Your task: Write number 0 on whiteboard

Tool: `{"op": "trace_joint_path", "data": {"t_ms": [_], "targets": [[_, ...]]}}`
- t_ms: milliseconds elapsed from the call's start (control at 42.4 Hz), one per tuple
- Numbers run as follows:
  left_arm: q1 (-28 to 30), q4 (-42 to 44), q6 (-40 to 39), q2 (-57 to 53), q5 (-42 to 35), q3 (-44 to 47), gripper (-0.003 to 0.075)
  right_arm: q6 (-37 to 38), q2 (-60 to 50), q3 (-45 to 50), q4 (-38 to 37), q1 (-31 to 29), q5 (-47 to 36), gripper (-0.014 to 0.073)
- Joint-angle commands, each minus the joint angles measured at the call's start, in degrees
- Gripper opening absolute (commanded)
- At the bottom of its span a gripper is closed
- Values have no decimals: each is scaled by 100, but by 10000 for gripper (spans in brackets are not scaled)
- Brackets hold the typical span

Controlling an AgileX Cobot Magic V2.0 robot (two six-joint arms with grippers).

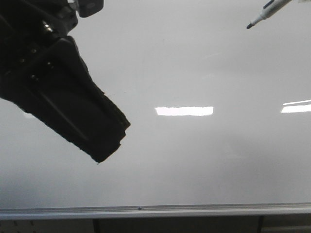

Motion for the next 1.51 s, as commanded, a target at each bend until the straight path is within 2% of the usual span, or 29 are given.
{"op": "trace_joint_path", "data": {"t_ms": [0, 353, 707, 1155, 1484], "targets": [[-38, -373, 12, -205, 313, -157, -19, -26, -51, -161, 218, -47, -435, -67], [-38, -373, 12, -205, 313, -157, -20, -14, 1200, -1569, -510, -36, -18, -59], [-38, -373, 12, -205, 313, -157, -20, -14, 2363, -2520, -535, -36, -45, -59], [-38, -373, 12, -205, 303, -157, -20, -19, 2856, -2784, -535, -29, -447, -59], [-38, -373, 12, -205, 256, -157, -20, -19, 2998, -2779, -535, -29, -452, -59]]}}
